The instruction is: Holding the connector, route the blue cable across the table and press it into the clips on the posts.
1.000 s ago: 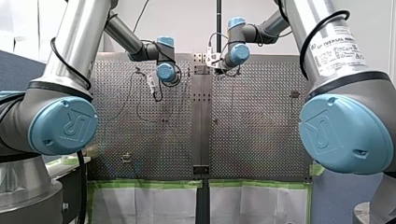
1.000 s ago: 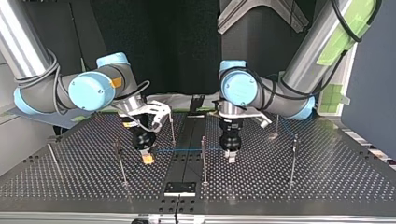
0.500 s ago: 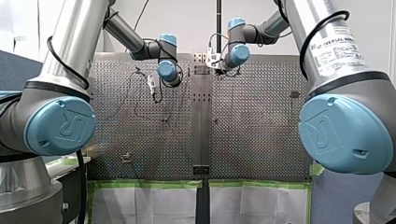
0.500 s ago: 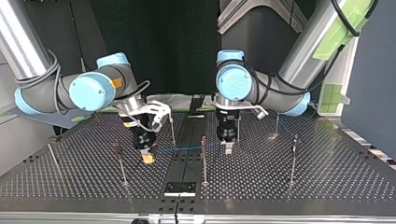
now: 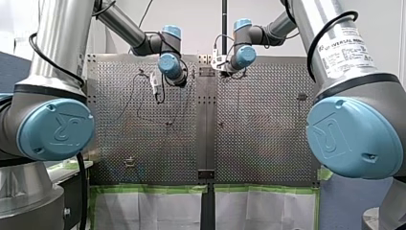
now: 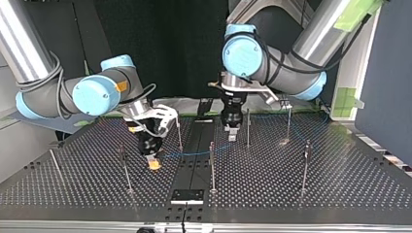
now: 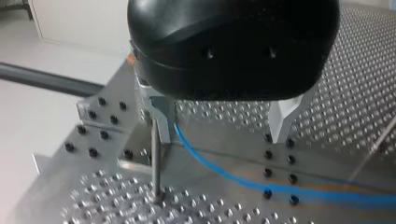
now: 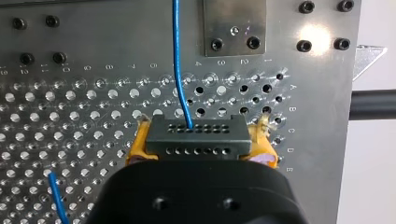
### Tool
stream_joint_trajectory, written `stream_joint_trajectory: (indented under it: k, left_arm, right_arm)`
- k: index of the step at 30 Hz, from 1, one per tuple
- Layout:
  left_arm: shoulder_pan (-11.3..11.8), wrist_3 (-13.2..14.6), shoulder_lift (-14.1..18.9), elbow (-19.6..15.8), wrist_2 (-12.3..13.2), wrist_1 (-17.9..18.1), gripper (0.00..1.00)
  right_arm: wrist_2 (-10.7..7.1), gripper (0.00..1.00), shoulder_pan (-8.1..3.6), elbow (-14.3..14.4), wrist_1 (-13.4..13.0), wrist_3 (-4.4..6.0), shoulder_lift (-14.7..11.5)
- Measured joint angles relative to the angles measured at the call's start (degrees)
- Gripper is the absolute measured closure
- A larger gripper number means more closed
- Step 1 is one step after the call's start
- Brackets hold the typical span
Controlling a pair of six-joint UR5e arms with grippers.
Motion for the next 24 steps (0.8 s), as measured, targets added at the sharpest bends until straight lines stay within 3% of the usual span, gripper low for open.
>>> stream_joint_trajectory:
  k: [5,10,14,24]
  left_arm:
    - [-1.99,0.84,2.51,-0.57,-0.34,0.50,0.00]
    - [-4.57,1.53,4.09,-0.23,-2.27,2.66,0.00]
    - [-6.35,2.16,3.90,0.86,-3.97,4.01,0.00]
    - [-11.57,4.04,2.20,4.23,-7.60,2.83,0.00]
  right_arm:
    - [-0.03,0.99,-0.11,-0.03,0.20,0.00,-0.03]
    - [-0.06,0.99,-0.56,-0.03,0.62,0.00,-0.05]
    - [0.05,0.99,-0.89,0.15,0.90,0.00,-0.06]
    - [0.29,0.99,-1.45,2.31,0.88,0.00,-0.01]
